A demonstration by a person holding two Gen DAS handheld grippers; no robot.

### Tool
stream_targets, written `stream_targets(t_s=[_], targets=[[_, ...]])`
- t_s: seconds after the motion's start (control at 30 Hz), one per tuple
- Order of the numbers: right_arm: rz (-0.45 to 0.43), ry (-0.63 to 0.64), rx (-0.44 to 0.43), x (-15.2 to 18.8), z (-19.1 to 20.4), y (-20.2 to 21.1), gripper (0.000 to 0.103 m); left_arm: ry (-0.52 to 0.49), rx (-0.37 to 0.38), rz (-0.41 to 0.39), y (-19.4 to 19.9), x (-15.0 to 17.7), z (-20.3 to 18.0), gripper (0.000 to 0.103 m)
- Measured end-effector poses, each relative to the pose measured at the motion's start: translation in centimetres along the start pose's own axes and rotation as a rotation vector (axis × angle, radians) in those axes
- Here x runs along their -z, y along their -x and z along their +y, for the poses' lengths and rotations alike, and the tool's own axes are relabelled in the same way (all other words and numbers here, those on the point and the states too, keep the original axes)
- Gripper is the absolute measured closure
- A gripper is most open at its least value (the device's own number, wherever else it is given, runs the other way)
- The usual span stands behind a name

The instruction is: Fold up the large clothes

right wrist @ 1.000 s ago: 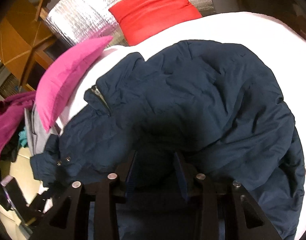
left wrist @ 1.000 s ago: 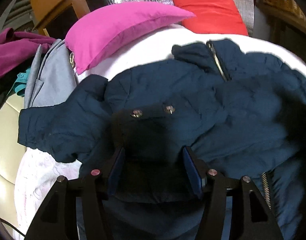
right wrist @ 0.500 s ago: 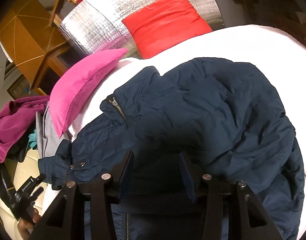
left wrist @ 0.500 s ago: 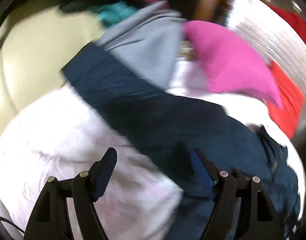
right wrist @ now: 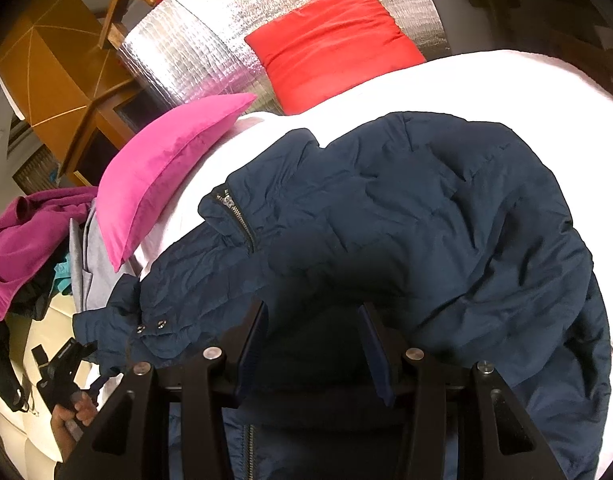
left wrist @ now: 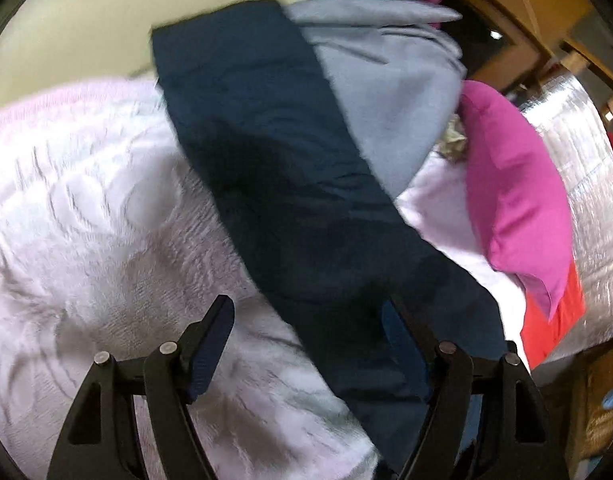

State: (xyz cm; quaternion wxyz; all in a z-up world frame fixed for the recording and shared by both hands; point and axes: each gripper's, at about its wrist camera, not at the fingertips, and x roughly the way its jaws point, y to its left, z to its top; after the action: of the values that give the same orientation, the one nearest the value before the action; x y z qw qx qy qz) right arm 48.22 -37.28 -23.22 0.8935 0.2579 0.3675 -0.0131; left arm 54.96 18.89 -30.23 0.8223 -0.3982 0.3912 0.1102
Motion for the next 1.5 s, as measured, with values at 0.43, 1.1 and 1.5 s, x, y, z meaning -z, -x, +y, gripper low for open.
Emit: stream_targets(t_s=[0.43, 1.1, 1.5], targets=[[-0.024, 0.003, -0.003, 0.0, 0.1, 1.0, 0.052, -0.108, 0.057, -0.08, 1.0, 0.5, -3.2, 0.093], [-0.107, -0.089, -0.02, -0.5, -2.5, 7.0, 0.052, -0.86, 0.088, 0.161, 5.3, 22.3, -17.4, 0.072], [-0.118, -0.095, -0.06, 0.2, -2.0, 8.4, 0.053, -0.276, 0.243, 0.103, 10.5, 9.4, -5.4, 0.027]])
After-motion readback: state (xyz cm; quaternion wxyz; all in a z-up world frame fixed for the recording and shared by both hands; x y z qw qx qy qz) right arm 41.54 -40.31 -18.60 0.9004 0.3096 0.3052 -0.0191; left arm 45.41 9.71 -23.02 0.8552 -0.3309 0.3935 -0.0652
